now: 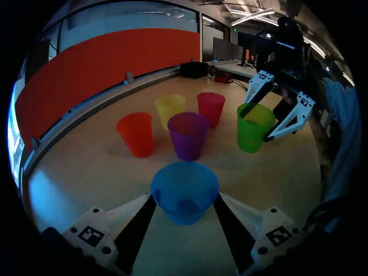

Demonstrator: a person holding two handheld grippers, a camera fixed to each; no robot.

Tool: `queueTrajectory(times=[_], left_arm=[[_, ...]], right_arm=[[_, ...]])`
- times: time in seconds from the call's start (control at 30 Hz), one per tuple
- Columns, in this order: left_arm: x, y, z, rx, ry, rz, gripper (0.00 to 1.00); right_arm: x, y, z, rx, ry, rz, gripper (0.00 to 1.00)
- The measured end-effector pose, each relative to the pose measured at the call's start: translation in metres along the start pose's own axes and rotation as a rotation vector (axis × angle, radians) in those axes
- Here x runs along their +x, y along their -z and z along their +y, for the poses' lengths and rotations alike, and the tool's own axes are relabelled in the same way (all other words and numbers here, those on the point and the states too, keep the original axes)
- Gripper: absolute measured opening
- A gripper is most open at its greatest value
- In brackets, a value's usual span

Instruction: Pour water

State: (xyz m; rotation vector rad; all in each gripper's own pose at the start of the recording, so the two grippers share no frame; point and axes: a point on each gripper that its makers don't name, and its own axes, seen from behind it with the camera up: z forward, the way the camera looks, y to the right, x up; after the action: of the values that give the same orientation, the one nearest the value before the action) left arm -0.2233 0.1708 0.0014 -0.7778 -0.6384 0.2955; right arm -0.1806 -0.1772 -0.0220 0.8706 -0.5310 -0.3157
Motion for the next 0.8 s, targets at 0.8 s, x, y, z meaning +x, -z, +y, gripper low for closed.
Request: queueTrajectory(times=[0.8], left_arm=[[-0.026, 0.008, 0.006, -0.004, -0.017, -0.068, 0.96]], right_arm=[[-0.004, -0.012, -0.001, -0.008, -0.018, 0.004, 0.89]])
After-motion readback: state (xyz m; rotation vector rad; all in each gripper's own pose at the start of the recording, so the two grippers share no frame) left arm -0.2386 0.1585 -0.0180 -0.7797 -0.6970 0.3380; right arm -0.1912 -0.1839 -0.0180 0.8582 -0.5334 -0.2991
